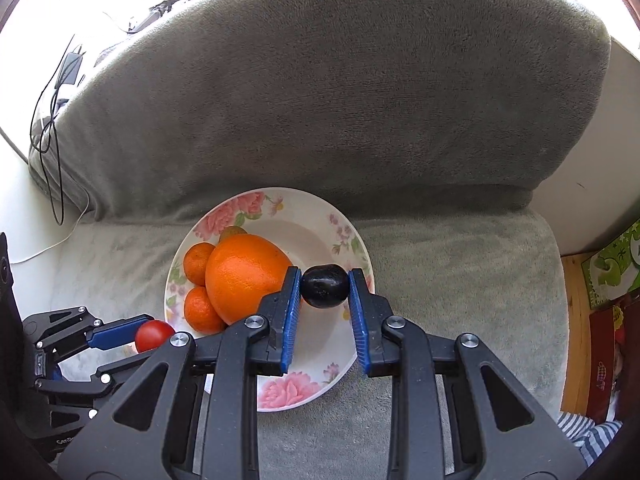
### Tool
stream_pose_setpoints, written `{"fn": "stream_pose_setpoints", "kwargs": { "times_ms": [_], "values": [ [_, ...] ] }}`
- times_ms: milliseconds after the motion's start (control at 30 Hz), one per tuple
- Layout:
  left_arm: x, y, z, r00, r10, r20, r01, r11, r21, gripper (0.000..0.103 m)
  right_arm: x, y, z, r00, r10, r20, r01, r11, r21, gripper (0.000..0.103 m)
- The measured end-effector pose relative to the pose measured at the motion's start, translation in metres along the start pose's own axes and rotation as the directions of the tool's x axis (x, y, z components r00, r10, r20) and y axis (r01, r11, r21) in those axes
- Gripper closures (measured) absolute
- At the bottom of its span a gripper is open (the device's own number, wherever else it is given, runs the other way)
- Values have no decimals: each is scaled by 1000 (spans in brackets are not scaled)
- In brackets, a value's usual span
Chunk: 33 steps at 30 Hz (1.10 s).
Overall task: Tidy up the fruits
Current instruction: 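Lift the red tomato and black berry and carry them toward the bowl, then open the left gripper while the right gripper opens, dropping both fruits into the bowl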
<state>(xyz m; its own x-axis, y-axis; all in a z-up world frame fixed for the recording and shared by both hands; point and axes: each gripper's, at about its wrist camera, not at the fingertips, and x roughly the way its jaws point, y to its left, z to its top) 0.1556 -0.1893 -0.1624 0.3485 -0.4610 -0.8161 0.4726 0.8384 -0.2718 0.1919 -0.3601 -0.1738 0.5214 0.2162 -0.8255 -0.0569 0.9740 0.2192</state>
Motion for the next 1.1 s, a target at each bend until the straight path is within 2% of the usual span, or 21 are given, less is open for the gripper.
{"fn": "stream_pose_setpoints", "kwargs": {
  "times_ms": [433, 467, 500, 533, 567, 633, 733, 800, 867, 1100],
  "values": [
    [3, 0, 3, 1000, 18, 5, -18, 1000, -3, 74, 3, -2, 0, 1000, 22, 6, -22, 1000, 21, 77],
    [3, 0, 3, 1000, 19, 7, -19, 1000, -5, 72, 2, -1, 0, 1000, 23, 6, -23, 1000, 20, 74],
    [3, 0, 3, 1000, 19, 11, -19, 1000, -6, 67, 2, -1, 0, 1000, 24, 7, -24, 1000, 19, 61],
    [2, 1, 3, 1000, 19, 14, -19, 1000, -8, 62, 1, -1, 0, 1000, 25, 12, -26, 999, 19, 53],
    [2, 1, 4, 1000, 19, 15, -19, 1000, -8, 59, 0, 0, 0, 999, 28, 21, -28, 999, 18, 40],
    [2, 1, 4, 1000, 22, 17, -22, 1000, -11, 46, -4, 1, -1, 999, 31, 36, -31, 999, 14, 38],
    [0, 1, 5, 999, 31, 24, -31, 999, -14, 45, -6, 4, -1, 999, 28, 38, -28, 1000, 11, 34],
    [-2, 2, 5, 999, 40, 25, -40, 999, -22, 40, -8, 5, -2, 999, 26, 45, -26, 1000, 8, 24],
    [-4, 3, 5, 999, 46, 26, -46, 999, -24, 39, -12, 6, -3, 998, 24, 54, -25, 1000, 8, 21],
    [-13, 3, 4, 997, 70, 25, -70, 997, -24, 39, -19, 10, -4, 998, 15, 61, -15, 1000, 8, 20]
  ]
}}
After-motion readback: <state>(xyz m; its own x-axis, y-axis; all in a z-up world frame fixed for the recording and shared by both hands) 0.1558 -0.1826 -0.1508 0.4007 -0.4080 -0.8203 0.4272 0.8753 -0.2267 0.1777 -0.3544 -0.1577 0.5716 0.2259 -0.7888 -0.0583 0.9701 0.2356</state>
